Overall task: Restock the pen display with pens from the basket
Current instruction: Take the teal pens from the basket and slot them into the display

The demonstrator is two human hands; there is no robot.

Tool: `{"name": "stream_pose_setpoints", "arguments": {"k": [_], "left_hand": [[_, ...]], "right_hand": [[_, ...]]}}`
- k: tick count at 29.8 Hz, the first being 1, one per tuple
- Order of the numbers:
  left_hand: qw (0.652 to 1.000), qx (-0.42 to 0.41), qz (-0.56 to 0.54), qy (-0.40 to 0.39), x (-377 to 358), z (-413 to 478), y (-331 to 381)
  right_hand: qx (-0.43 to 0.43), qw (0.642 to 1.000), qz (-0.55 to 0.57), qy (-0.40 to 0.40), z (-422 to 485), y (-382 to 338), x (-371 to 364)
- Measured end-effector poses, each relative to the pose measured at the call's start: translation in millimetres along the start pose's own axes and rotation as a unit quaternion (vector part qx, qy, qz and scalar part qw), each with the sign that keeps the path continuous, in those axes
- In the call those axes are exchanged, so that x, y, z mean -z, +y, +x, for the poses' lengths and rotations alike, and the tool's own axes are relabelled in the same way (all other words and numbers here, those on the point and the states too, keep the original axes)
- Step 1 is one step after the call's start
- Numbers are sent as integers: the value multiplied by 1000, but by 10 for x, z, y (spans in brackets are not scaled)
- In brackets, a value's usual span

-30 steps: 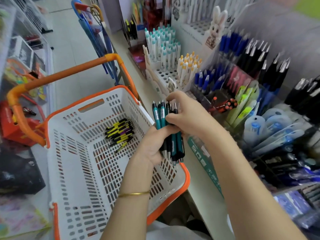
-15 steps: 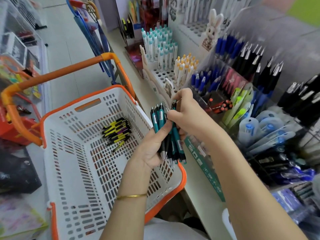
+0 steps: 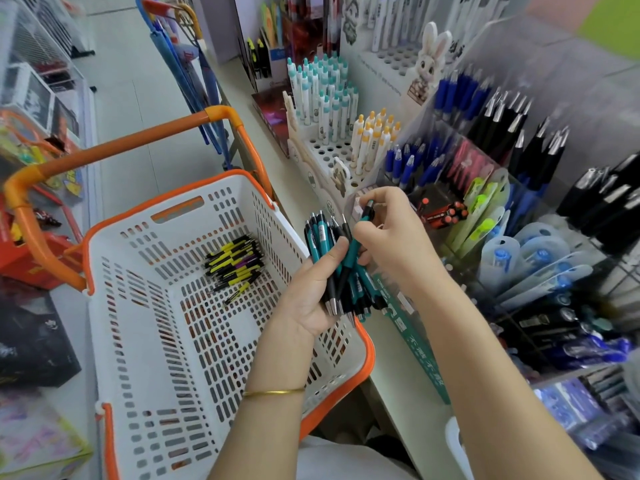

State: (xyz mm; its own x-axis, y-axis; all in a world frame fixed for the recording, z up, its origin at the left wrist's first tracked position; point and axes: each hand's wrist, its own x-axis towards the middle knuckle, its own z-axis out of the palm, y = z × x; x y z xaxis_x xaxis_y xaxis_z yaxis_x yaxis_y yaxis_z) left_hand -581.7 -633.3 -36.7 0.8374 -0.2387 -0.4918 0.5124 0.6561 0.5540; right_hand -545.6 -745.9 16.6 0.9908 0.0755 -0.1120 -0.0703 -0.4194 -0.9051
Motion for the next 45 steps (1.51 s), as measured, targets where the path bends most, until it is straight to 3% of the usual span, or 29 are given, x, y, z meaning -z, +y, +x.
{"name": "stream_pose_setpoints", "arguments": {"k": [8, 23, 28, 31, 33, 39, 45], "left_hand": [[1000, 16, -21, 6, -22, 26, 14], [999, -20, 50, 11, 43, 88, 56], [994, -48, 58, 79, 96, 136, 96], [992, -50, 14, 113, 201, 148, 133], [992, -39, -17, 115, 238, 155, 127], [991, -57, -38, 116, 78, 153, 123], [986, -83, -62, 128, 4, 127, 137]], "right_hand": [[21, 999, -25, 20, -26, 19, -21], [61, 998, -21, 24, -43, -35, 34], [92, 985, 35, 145, -115, -87, 15], [108, 953, 130, 250, -136, -142, 38], [113, 938, 177, 277, -140, -146, 30], [63, 964, 99, 238, -198, 74, -349], [74, 985, 8, 155, -262, 186, -436]]}}
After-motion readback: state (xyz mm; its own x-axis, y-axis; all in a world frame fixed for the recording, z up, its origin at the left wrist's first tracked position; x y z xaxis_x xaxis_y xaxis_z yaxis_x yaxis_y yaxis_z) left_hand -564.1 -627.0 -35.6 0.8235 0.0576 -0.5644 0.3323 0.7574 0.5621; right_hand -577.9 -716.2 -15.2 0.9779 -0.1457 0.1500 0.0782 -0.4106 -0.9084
